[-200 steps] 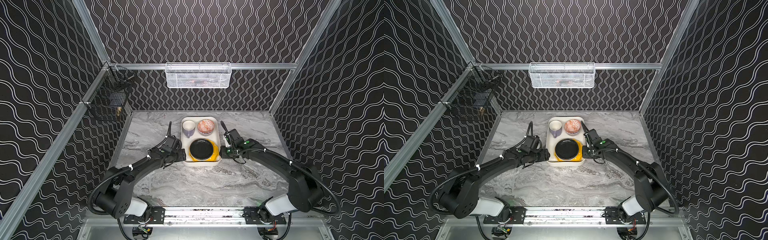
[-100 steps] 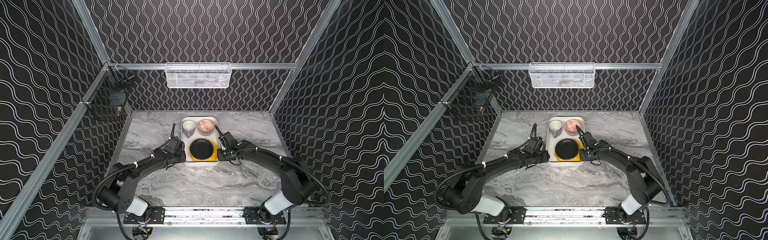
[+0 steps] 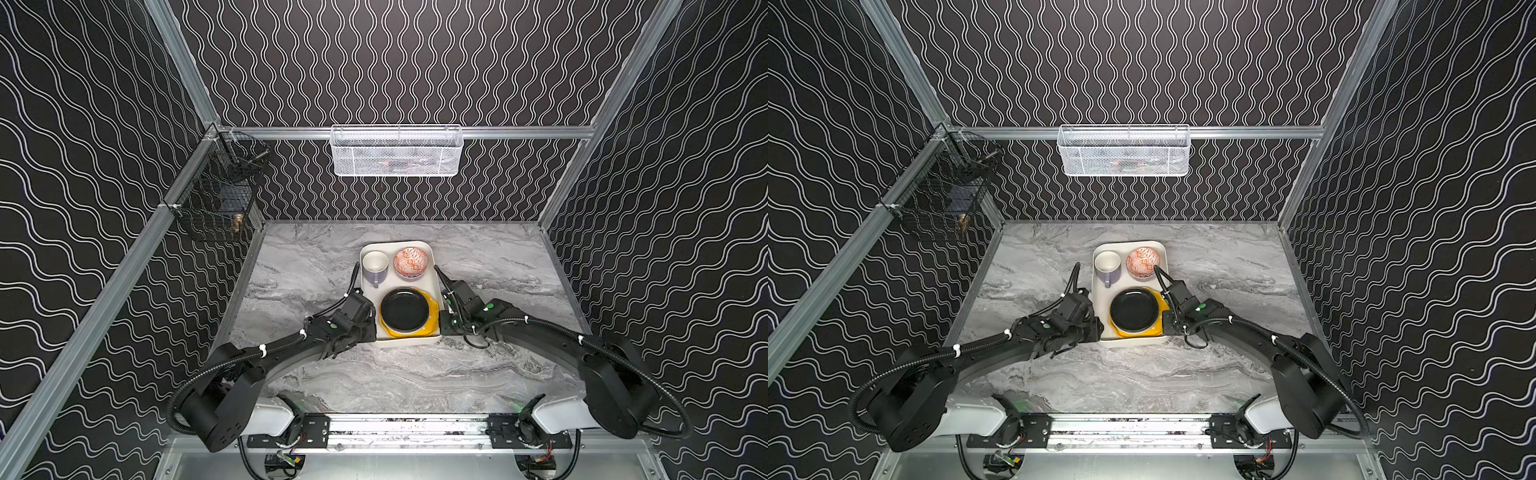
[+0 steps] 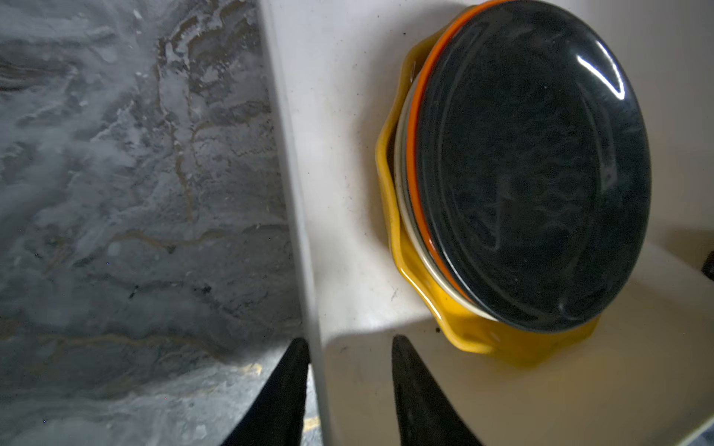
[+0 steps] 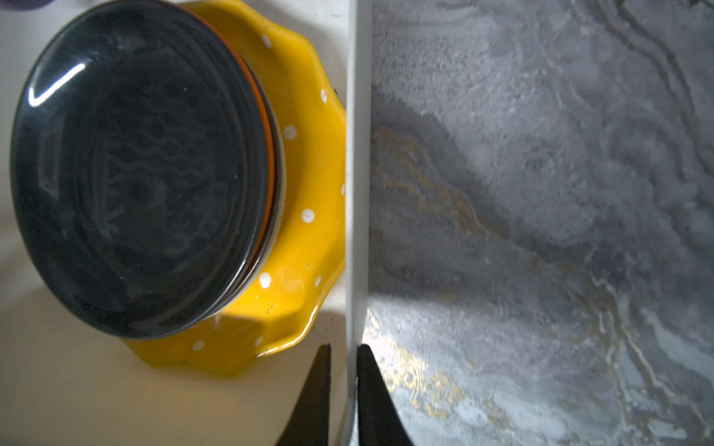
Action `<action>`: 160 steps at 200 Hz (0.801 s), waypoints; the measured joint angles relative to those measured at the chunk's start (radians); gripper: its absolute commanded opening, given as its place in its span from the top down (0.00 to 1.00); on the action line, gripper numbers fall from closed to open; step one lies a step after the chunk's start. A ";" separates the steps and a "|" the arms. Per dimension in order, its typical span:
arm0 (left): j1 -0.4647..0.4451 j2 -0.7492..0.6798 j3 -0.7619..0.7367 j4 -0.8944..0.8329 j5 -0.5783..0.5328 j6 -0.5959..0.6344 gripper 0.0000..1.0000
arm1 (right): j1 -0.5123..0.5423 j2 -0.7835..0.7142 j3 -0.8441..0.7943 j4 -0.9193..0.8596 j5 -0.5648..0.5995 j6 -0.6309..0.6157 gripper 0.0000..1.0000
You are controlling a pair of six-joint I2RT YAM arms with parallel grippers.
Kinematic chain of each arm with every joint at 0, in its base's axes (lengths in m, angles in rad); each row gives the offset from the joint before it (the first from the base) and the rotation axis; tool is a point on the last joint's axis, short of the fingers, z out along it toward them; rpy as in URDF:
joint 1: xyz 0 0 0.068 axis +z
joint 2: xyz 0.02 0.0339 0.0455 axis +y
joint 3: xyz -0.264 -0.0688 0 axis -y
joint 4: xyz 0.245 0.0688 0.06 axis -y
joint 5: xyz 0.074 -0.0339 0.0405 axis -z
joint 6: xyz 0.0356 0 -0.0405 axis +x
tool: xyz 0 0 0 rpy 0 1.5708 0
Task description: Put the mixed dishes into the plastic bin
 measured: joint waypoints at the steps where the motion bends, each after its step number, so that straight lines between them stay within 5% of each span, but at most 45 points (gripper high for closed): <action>1: -0.001 -0.002 -0.002 0.000 0.000 0.000 0.60 | 0.001 -0.002 -0.002 0.000 0.001 0.001 0.86; 55: -0.028 -0.085 -0.050 -0.042 -0.014 -0.024 0.54 | 0.093 -0.090 -0.082 0.012 0.046 0.083 0.82; 65: -0.032 -0.103 -0.053 -0.058 -0.014 -0.026 0.42 | 0.100 -0.102 -0.085 0.004 0.045 0.090 0.76; 80: -0.038 -0.128 -0.052 -0.080 -0.020 -0.029 0.02 | 0.111 -0.135 -0.085 -0.047 0.024 0.090 0.59; 97: -0.039 -0.157 -0.030 -0.129 -0.043 -0.029 0.01 | 0.116 -0.200 -0.080 -0.122 0.025 0.097 0.33; 130: -0.040 -0.199 0.042 -0.198 -0.106 -0.031 0.01 | 0.115 -0.300 -0.026 -0.194 0.067 0.106 0.13; 139: -0.035 -0.200 0.081 -0.255 -0.138 -0.016 0.01 | 0.114 -0.325 -0.005 -0.229 0.099 0.106 0.01; 160: 0.021 -0.197 0.168 -0.267 -0.206 0.001 0.01 | 0.097 -0.360 0.062 -0.243 0.206 0.088 0.00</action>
